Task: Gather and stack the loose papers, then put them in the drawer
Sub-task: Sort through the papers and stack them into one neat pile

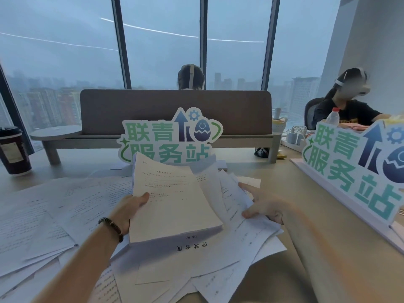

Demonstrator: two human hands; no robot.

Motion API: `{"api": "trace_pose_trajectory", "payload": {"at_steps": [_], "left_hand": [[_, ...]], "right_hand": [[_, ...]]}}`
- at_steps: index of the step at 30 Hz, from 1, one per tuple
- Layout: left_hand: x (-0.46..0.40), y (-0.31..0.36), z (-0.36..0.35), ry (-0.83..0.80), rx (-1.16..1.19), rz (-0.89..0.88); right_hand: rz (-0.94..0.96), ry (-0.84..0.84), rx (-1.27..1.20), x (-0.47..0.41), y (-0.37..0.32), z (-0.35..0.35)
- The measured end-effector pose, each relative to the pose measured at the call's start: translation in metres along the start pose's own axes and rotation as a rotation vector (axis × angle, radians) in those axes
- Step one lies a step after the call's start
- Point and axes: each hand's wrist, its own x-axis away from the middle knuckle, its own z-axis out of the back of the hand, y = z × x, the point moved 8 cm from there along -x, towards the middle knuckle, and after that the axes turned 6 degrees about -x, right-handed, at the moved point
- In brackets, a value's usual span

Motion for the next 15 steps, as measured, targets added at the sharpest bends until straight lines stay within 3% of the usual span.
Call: {"api": "trace_pose_trajectory", "payload": {"at_steps": [6,10,15], "left_hand": [[0.001,0.000,0.000,-0.005,0.008,0.006],[0.002,0.001,-0.003,-0.019,0.026,0.008],[0.003,0.001,-0.002,-0.047,0.089,0.018]], "right_hand": [[-0.025,0.080,0.222,-0.007,0.006,-0.006],[-0.079,0.141,0.106,-0.011,0.014,0.003],[-0.078,0.228,0.143,-0.016,0.015,0.019]]}}
